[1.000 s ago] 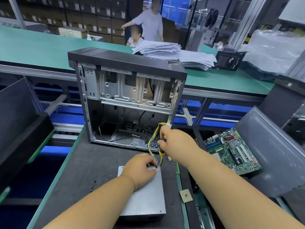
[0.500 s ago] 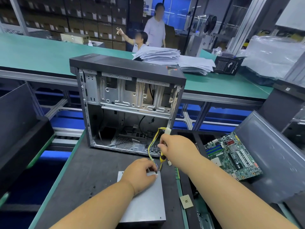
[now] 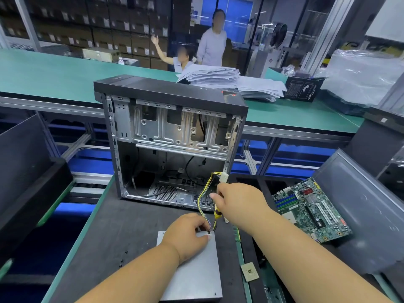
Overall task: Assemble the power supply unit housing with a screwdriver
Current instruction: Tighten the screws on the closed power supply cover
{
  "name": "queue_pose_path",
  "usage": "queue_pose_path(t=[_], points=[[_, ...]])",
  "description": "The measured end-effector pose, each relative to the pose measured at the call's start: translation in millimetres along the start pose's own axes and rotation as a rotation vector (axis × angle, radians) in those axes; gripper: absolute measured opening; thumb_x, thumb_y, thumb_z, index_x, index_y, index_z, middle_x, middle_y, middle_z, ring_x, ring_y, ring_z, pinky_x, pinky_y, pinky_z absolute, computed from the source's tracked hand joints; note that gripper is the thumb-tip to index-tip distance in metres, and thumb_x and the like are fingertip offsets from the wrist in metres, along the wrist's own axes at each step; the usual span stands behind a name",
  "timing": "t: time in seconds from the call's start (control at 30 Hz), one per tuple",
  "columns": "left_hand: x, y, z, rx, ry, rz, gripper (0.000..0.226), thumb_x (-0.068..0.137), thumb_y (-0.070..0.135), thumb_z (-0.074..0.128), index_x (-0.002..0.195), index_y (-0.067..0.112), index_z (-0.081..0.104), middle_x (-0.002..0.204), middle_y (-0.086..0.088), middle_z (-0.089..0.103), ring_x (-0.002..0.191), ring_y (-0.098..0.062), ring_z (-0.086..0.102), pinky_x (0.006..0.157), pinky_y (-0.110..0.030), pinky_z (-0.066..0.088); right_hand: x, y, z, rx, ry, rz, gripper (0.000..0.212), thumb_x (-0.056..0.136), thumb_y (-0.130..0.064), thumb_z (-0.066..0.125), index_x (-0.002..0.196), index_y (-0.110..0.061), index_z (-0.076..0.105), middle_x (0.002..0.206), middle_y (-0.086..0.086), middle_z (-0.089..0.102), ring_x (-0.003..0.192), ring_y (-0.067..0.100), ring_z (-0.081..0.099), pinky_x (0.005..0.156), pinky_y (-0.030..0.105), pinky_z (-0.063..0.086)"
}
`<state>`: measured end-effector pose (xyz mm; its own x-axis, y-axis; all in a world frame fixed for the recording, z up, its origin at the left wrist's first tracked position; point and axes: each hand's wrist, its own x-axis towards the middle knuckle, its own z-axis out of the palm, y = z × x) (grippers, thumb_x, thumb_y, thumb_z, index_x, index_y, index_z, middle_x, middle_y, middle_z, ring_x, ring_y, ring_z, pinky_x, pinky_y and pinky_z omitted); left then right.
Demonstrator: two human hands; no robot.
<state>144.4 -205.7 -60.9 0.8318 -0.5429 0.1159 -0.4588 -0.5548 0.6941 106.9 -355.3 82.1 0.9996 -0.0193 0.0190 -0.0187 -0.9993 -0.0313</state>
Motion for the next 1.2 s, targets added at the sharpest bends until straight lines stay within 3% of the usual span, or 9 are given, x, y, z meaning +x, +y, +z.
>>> queue_pose_path(t=[0.13, 0.27, 0.4, 0.6, 0.7, 0.83, 0.9, 1.03, 1.2], points=[[0, 0, 0, 0.000, 0.007, -0.002, 0.010, 0.075, 0.037, 0.068, 0.084, 0.032, 0.065, 0.083, 0.021, 0.056, 0.085, 0.005, 0.050, 0.073, -0.012, 0.041, -1, -1, -7, 0.133, -0.049, -0.043, 0.015, 0.097, -0.029, 0.043, 0.105, -0.018, 0.051, 0.094, 0.002, 0.058, 0.084, 0.024, 0.056, 0.067, 0.036, 0.046], [0, 1, -1, 0.005, 0.007, 0.004, 0.010, 0.076, 0.036, 0.068, 0.084, 0.031, 0.065, 0.083, 0.020, 0.057, 0.084, 0.005, 0.050, 0.071, -0.009, 0.039, 0, -1, -5, 0.111, -0.047, -0.055, 0.020, 0.100, -0.040, 0.048, 0.098, -0.020, 0.048, 0.080, -0.002, 0.058, 0.079, 0.022, 0.054, 0.061, 0.033, 0.038], [-1, 3, -2, -0.002, 0.017, -0.012, 0.010, 0.075, 0.035, 0.068, 0.084, 0.030, 0.066, 0.084, 0.018, 0.058, 0.085, 0.003, 0.051, 0.076, -0.015, 0.042, 1, -1, -2, -0.040, -0.021, -0.009, 0.033, 0.101, -0.050, 0.039, 0.088, -0.021, 0.048, 0.070, -0.006, 0.047, 0.077, 0.022, 0.052, 0.059, 0.032, 0.036], [0, 4, -2, -0.042, 0.007, -0.042, 0.008, 0.073, 0.029, 0.070, 0.081, 0.030, 0.067, 0.084, 0.018, 0.061, 0.083, 0.004, 0.053, 0.073, -0.013, 0.043, -3, 0, -7, 0.207, -0.051, -0.046, 0.023, 0.096, -0.024, 0.044, 0.113, -0.016, 0.057, 0.106, 0.005, 0.059, 0.093, 0.024, 0.057, 0.078, 0.040, 0.051], [0, 3, -2, -0.052, 0.002, -0.058, 0.009, 0.072, 0.031, 0.070, 0.080, 0.031, 0.067, 0.085, 0.019, 0.061, 0.084, 0.004, 0.054, 0.074, -0.014, 0.044, -4, 1, -3, 0.173, 0.002, -0.057, 0.020, 0.100, -0.037, 0.048, 0.109, -0.021, 0.053, 0.089, 0.000, 0.064, 0.084, 0.023, 0.058, 0.068, 0.036, 0.047], [0, 3, -2, -0.061, -0.005, -0.068, 0.010, 0.071, 0.034, 0.070, 0.080, 0.033, 0.067, 0.085, 0.020, 0.060, 0.084, 0.005, 0.054, 0.071, -0.010, 0.041, -2, 2, 4, -0.052, 0.025, 0.020, 0.040, 0.101, -0.056, 0.035, 0.093, -0.020, 0.053, 0.065, -0.005, 0.048, 0.067, 0.021, 0.051, 0.052, 0.031, 0.033], [0, 3, -2, -0.060, -0.012, -0.072, 0.010, 0.071, 0.034, 0.070, 0.081, 0.034, 0.067, 0.086, 0.020, 0.061, 0.085, 0.005, 0.054, 0.072, -0.010, 0.042, -3, 2, 5, -0.049, 0.049, 0.013, 0.040, 0.102, -0.052, 0.031, 0.089, -0.020, 0.052, 0.068, -0.005, 0.048, 0.067, 0.019, 0.051, 0.052, 0.031, 0.035], [-1, 4, -2, -0.056, -0.009, -0.080, 0.010, 0.072, 0.032, 0.070, 0.083, 0.032, 0.068, 0.088, 0.017, 0.062, 0.085, 0.001, 0.055, 0.076, -0.018, 0.047, -2, 2, 1, 0.190, -0.028, -0.004, 0.016, 0.096, -0.028, 0.044, 0.099, -0.020, 0.057, 0.094, -0.002, 0.055, 0.083, 0.019, 0.054, 0.068, 0.034, 0.046], [-2, 2, -2, -0.053, -0.013, -0.062, 0.012, 0.073, 0.033, 0.069, 0.085, 0.032, 0.069, 0.089, 0.015, 0.062, 0.086, -0.001, 0.056, 0.079, -0.022, 0.048, -2, 2, 4, 0.116, -0.002, -0.033, 0.016, 0.101, -0.034, 0.045, 0.103, -0.021, 0.052, 0.081, -0.002, 0.061, 0.078, 0.022, 0.056, 0.065, 0.035, 0.046]])
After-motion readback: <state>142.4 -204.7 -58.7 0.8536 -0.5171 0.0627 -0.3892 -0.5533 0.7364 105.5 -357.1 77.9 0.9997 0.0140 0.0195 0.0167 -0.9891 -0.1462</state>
